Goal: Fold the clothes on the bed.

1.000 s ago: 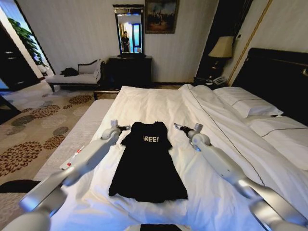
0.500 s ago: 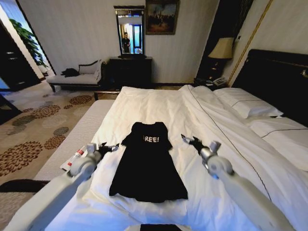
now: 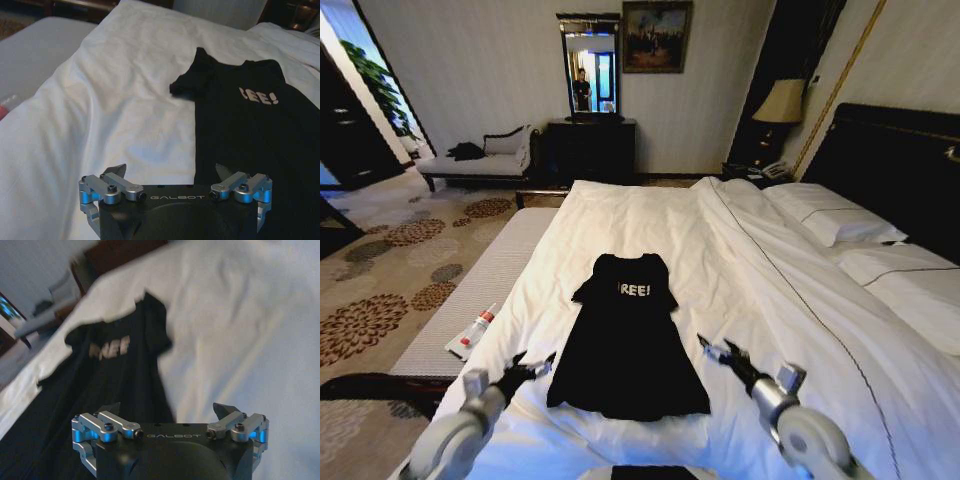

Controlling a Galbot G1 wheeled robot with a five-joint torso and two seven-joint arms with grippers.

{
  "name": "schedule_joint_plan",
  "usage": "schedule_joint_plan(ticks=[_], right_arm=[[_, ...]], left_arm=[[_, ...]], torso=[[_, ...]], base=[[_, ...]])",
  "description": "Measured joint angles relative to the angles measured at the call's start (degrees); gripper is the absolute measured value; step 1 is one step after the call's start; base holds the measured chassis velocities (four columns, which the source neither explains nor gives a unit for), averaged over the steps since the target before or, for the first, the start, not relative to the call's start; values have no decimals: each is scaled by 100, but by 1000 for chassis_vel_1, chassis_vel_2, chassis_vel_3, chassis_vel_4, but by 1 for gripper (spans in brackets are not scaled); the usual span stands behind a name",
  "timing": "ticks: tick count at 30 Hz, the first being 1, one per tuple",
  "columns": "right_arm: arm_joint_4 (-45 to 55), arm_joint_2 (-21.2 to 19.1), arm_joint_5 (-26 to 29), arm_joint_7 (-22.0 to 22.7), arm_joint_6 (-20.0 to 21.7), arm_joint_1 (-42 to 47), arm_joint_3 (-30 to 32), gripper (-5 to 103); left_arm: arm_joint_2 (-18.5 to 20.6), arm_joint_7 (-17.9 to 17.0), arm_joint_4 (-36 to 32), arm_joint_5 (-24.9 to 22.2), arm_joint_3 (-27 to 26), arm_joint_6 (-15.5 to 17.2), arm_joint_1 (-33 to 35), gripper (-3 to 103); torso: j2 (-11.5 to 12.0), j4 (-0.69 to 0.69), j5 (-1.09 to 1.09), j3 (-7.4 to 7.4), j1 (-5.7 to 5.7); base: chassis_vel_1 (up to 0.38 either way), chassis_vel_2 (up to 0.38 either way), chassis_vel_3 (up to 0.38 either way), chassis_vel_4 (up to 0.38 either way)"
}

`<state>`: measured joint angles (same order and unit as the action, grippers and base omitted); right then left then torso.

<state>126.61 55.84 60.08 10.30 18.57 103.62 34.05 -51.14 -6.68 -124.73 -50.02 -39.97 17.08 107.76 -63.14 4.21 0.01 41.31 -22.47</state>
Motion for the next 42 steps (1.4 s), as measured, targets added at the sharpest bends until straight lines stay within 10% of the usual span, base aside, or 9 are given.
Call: schedule_joint_plan(ticks=[14,29,42], right_arm=[[88,260,286,268,955,567,323,100],[-141,787,-11,-19,977,668,-133,101],[-370,823,-91,-81,809,544,-284,55]], left_arm=[[-376,203,-116,26,-18,-90,374,100],[-407,105,-163,-16,139,-85,206,100],[-442,120,-128,-303,325,80,279,100]], torso=[[2,0,-1,1,-1],[2,-1,-1,1,-1],[2,-1,-1,1,-1]], base=[[0,0,0,0],[0,0,0,0],[0,0,0,0]])
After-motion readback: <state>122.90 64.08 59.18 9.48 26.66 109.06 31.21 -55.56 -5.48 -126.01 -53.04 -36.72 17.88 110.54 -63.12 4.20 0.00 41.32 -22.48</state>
